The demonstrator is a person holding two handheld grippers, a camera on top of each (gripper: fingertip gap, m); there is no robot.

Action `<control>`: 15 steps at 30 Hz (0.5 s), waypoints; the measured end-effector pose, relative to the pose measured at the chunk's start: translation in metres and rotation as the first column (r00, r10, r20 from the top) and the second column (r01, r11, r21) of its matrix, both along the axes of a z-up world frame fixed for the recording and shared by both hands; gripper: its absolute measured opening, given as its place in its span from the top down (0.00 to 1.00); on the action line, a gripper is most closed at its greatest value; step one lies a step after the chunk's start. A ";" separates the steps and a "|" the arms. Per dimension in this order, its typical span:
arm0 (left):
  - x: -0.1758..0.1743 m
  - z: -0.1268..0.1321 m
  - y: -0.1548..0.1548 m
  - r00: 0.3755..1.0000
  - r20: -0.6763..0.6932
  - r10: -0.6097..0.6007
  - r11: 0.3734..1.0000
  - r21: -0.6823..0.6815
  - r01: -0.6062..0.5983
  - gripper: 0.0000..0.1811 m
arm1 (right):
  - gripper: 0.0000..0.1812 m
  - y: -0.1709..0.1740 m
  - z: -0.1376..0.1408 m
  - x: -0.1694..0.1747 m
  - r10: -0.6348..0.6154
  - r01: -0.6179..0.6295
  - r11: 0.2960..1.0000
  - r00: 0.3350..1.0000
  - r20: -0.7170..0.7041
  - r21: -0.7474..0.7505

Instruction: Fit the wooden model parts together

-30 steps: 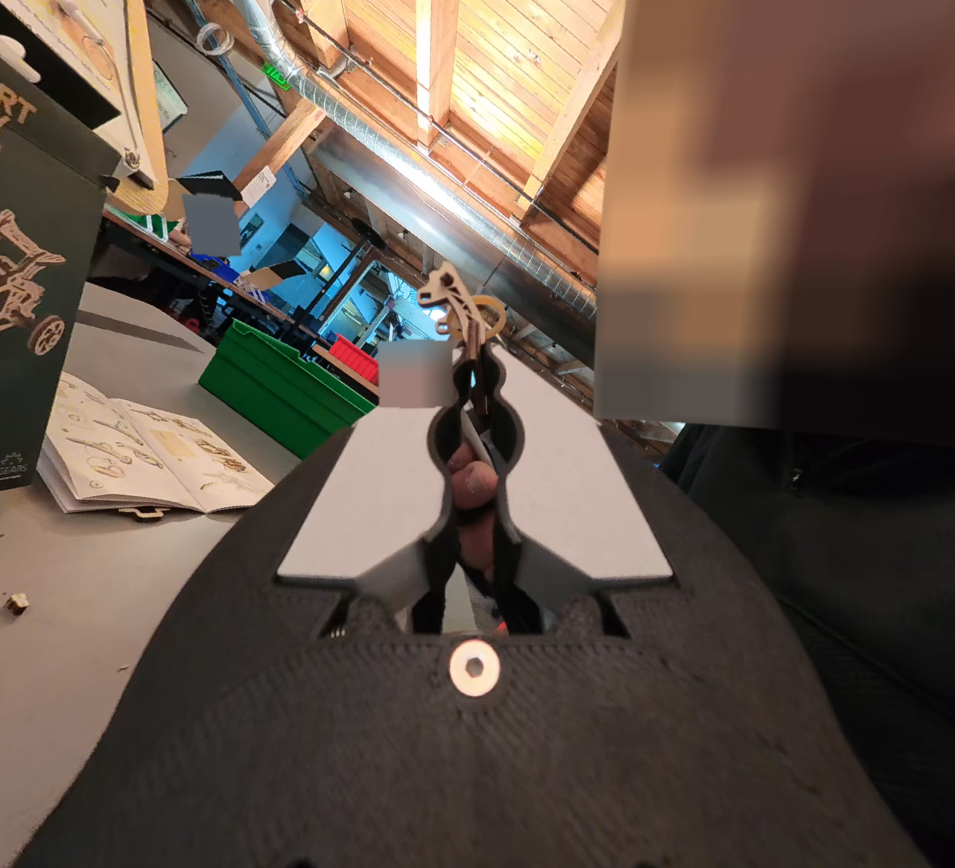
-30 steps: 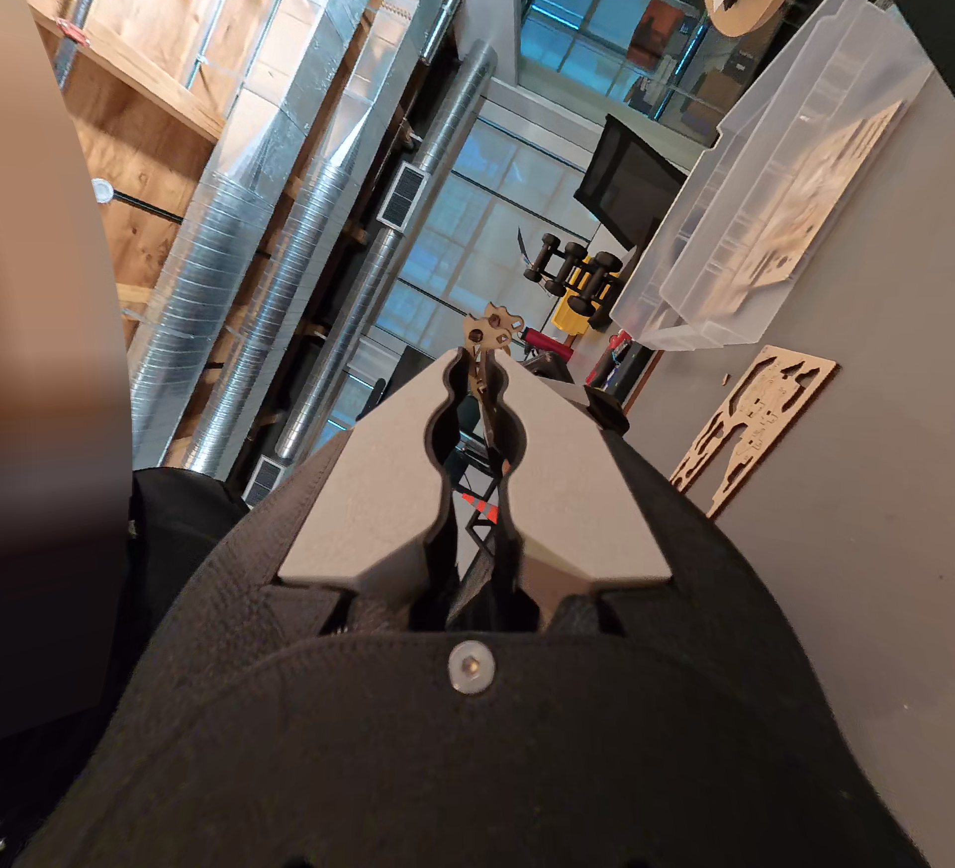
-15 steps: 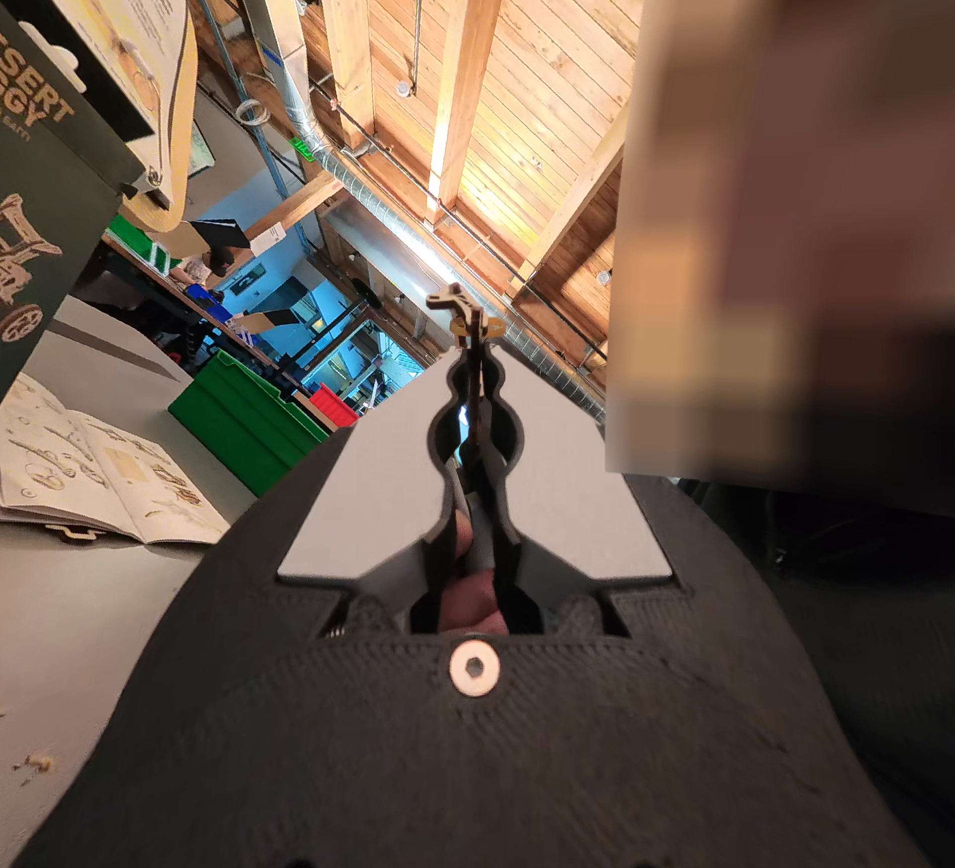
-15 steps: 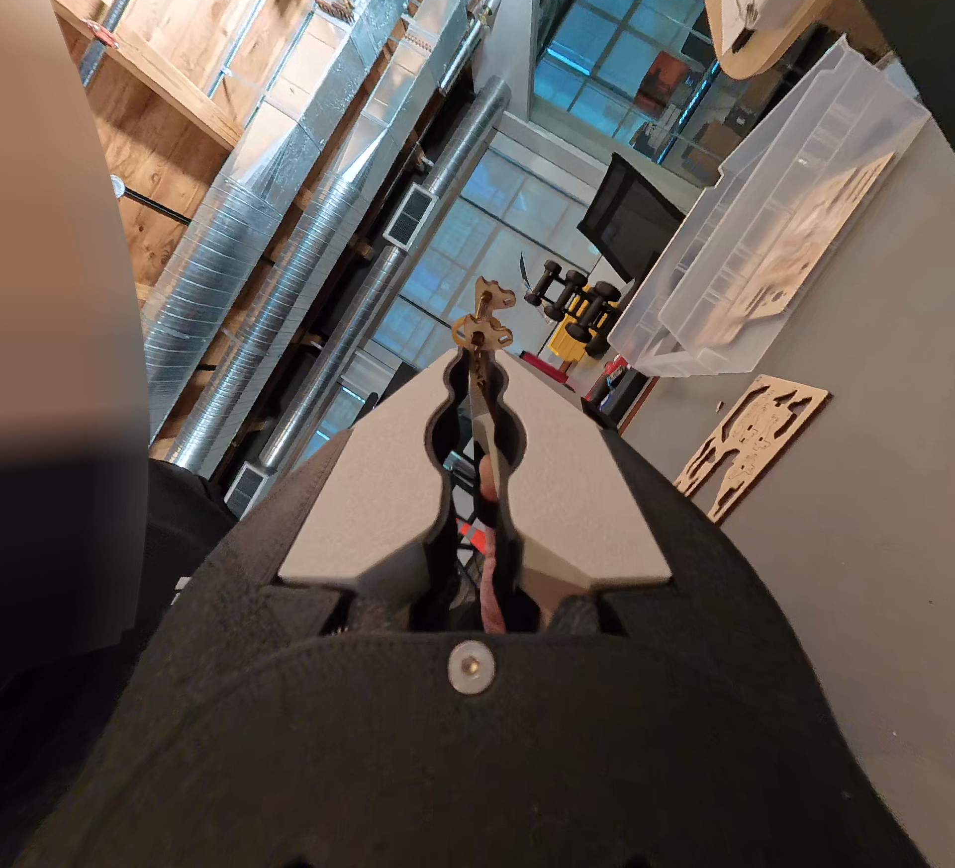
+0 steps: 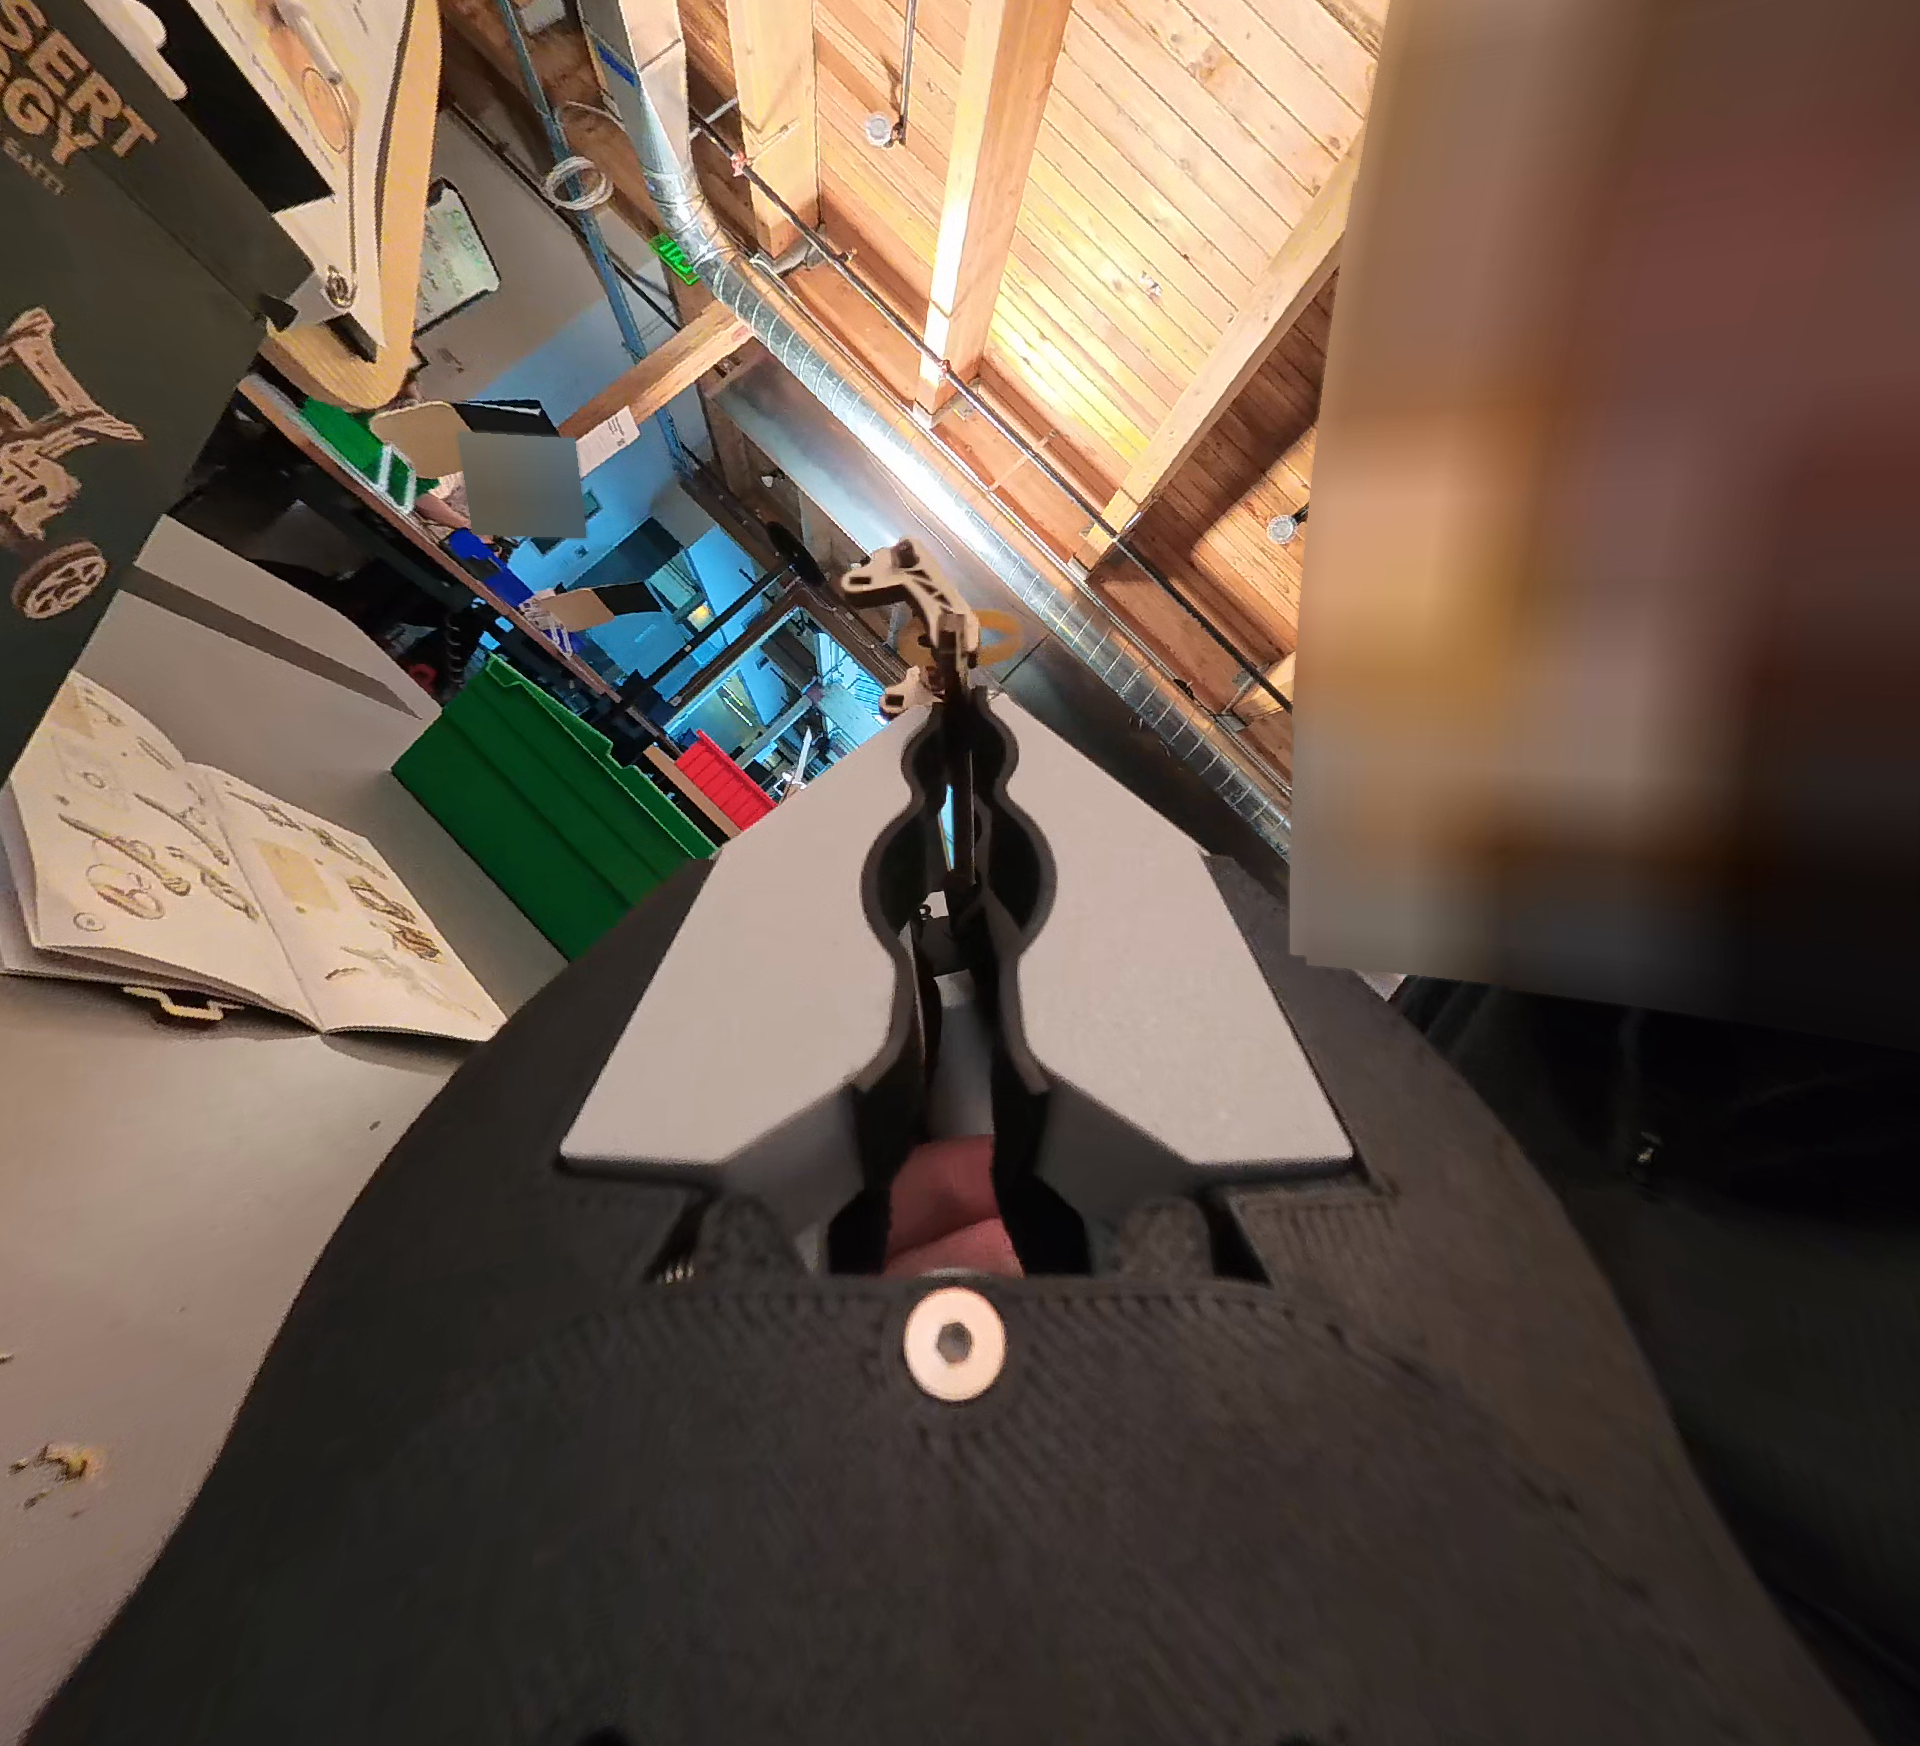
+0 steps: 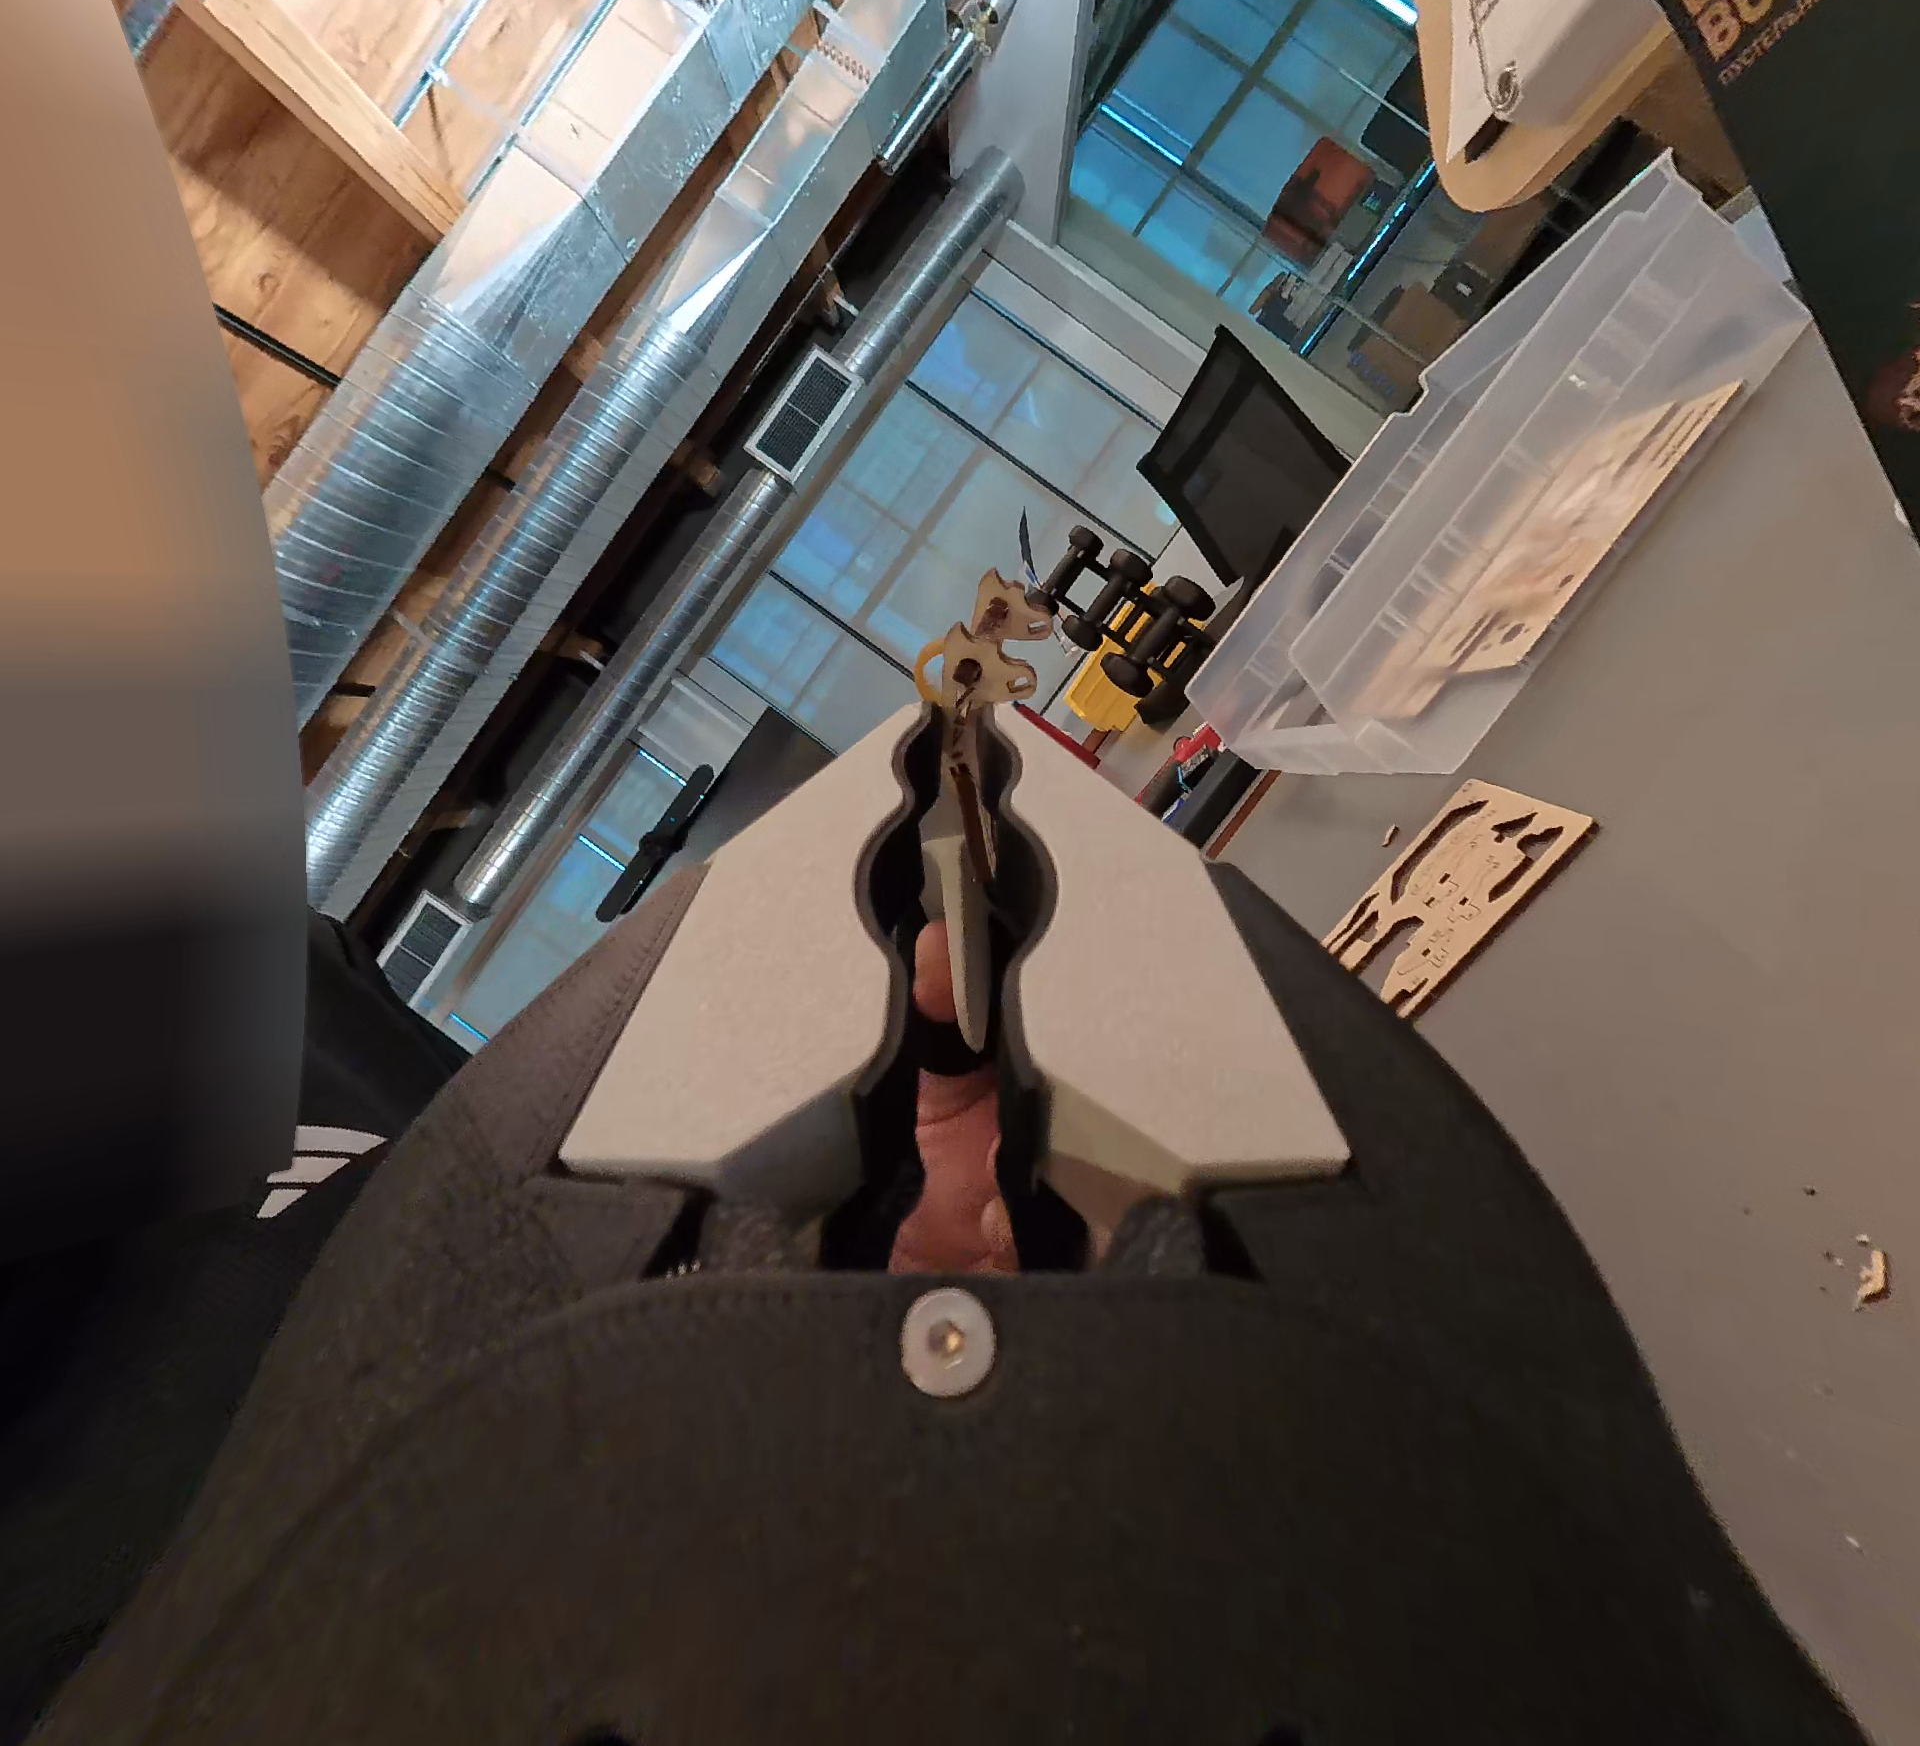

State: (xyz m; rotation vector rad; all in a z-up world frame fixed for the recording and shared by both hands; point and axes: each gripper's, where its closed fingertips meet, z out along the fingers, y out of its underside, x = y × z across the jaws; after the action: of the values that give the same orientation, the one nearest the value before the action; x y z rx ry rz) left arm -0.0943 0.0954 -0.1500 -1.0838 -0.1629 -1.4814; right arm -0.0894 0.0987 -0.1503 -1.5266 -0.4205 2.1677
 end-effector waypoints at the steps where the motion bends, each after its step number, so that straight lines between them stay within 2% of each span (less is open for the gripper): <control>1: 0.001 0.001 0.000 1.000 -0.005 0.002 1.000 0.000 -0.002 0.99 | 0.98 0.000 0.001 0.001 0.005 -0.005 1.000 1.000 -0.001 0.008; 3: 0.000 0.003 0.000 1.000 -0.004 0.010 1.000 0.007 -0.010 0.99 | 0.98 -0.001 0.001 0.002 0.023 -0.022 1.000 1.000 -0.006 0.022; 11: 0.011 0.010 -0.003 0.994 -0.106 0.019 0.999 0.037 -0.016 0.99 | 0.87 -0.009 0.004 0.003 0.113 -0.112 0.991 0.994 -0.009 0.067; 13: 0.014 0.013 -0.004 0.991 -0.131 0.023 0.999 0.047 -0.016 1.00 | 0.89 -0.013 0.008 0.003 0.139 -0.136 0.987 0.990 -0.024 0.091; 14: 0.014 0.014 -0.004 0.989 -0.146 0.029 0.999 0.049 -0.022 0.99 | 0.97 -0.014 0.010 0.004 0.137 -0.133 0.986 0.990 -0.031 0.105; 15: 0.015 0.015 -0.004 0.988 -0.153 0.031 0.998 0.052 -0.023 0.99 | 0.97 -0.014 0.011 0.005 0.132 -0.127 0.985 0.991 -0.035 0.118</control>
State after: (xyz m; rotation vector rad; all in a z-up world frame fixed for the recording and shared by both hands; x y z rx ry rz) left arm -0.0797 0.0914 -0.1348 -1.1463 -0.0316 -1.3643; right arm -0.0846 0.0849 -0.1389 -1.4236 -0.6360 2.2273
